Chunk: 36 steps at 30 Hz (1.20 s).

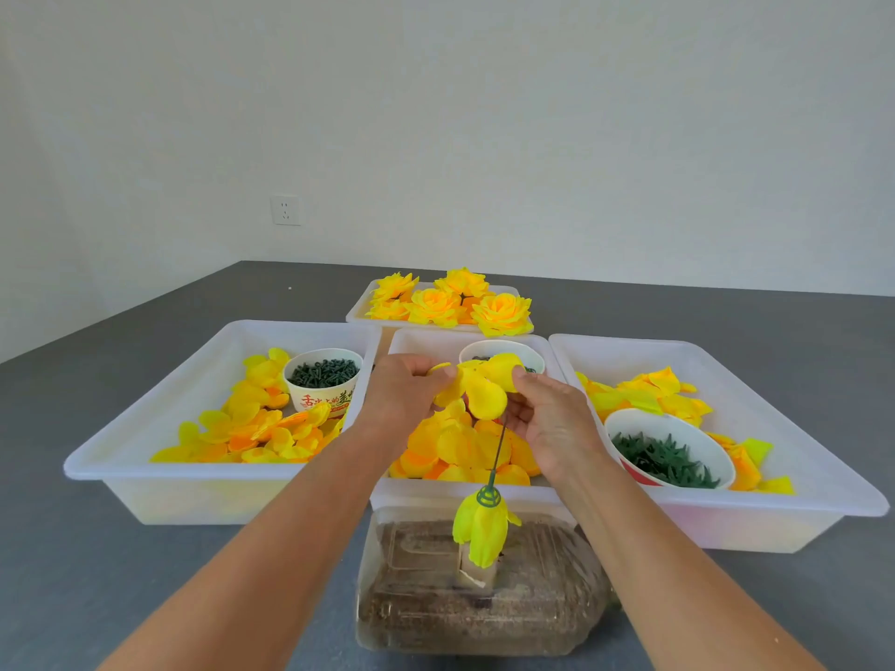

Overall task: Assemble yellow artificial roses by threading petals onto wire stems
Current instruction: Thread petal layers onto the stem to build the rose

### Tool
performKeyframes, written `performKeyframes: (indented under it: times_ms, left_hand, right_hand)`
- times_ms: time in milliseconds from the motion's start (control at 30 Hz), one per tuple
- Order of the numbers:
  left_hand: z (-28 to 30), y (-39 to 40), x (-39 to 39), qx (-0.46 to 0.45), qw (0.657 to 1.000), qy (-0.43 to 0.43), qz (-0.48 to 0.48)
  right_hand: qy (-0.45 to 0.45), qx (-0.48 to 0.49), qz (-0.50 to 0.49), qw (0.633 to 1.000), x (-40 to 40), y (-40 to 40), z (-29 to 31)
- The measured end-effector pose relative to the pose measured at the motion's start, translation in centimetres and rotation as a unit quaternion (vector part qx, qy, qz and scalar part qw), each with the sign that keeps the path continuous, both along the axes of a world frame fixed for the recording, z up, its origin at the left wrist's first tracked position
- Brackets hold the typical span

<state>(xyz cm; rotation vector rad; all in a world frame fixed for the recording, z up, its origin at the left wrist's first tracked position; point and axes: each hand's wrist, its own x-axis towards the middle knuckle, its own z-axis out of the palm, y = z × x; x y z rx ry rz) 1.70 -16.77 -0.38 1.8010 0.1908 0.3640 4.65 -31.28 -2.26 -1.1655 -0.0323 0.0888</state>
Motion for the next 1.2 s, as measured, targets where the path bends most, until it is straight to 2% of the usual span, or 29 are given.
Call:
performKeyframes:
  times_ms: [100,267,367,433,533,600,633,667,733,867,967,1033,1133,1167,1200]
  left_hand:
    - [-0.4,0.6,0.2,-0.023,1.0,0.009,0.006]
    - [-1.0,1.1,0.8,0.036,0.997,-0.013,0.064]
    - [-1.4,1.5,1.3,0.023,0.993,-0.016,0.113]
    - [-1.5,1.7,1.6,-0.005,0.991,-0.006,0.136]
    - [-1.7,1.8,1.9,-0.006,0.989,0.016,0.145]
    - [-1.7,1.8,1.9,0.016,0.988,0.026,0.148]
    - [-1.8,1.8,1.9,0.025,0.988,0.027,0.149]
    - [-1.9,1.8,1.8,0.032,0.988,0.025,0.149]
    - [-2.0,1.7,1.6,0.044,0.988,0.015,0.148]
    - [-2.2,1.4,1.2,0.089,0.986,0.011,0.142]
    - [-2.2,1.1,1.0,0.123,0.982,0.01,0.145]
    - [-2.2,0.8,0.8,0.152,0.977,0.01,0.147]
    - [-2.3,0.5,0.7,0.223,0.962,0.009,0.161]
    - [-2.2,0.4,0.6,0.238,0.958,0.012,0.159]
    - [-2.2,0.3,0.5,0.259,0.954,0.024,0.149]
  right_hand:
    - [0.009,-0.024,0.0,1.0,0.3,0.0,-0.1]
    - [-0.043,-0.174,-0.062,0.982,1.1,-0.1,-0.2]
    - [-0.056,-0.259,-0.037,0.964,1.5,-0.1,-0.4]
    - [-0.113,-0.408,0.016,0.906,1.7,-0.3,-0.4]
    - [-0.168,-0.608,0.121,0.766,2.0,-0.1,-0.6]
    - [-0.172,-0.687,0.143,0.691,2.0,0.6,-1.0]
    - [-0.174,-0.712,0.14,0.665,2.0,1.0,-1.1]
    - [-0.175,-0.723,0.135,0.655,1.9,1.2,-1.3]
    - [-0.163,-0.71,0.121,0.675,2.0,1.0,-1.4]
    - [-0.138,-0.618,0.069,0.771,1.9,-0.2,-0.5]
    - [-0.119,-0.58,0.016,0.805,1.9,-1.1,0.4]
    - [-0.135,-0.573,-0.024,0.808,1.7,-1.8,1.0]
    - [-0.177,-0.609,-0.099,0.767,1.5,-3.0,1.8]
    - [-0.185,-0.6,-0.119,0.769,1.5,-3.4,1.9]
    - [-0.187,-0.571,-0.13,0.789,1.6,-3.8,2.0]
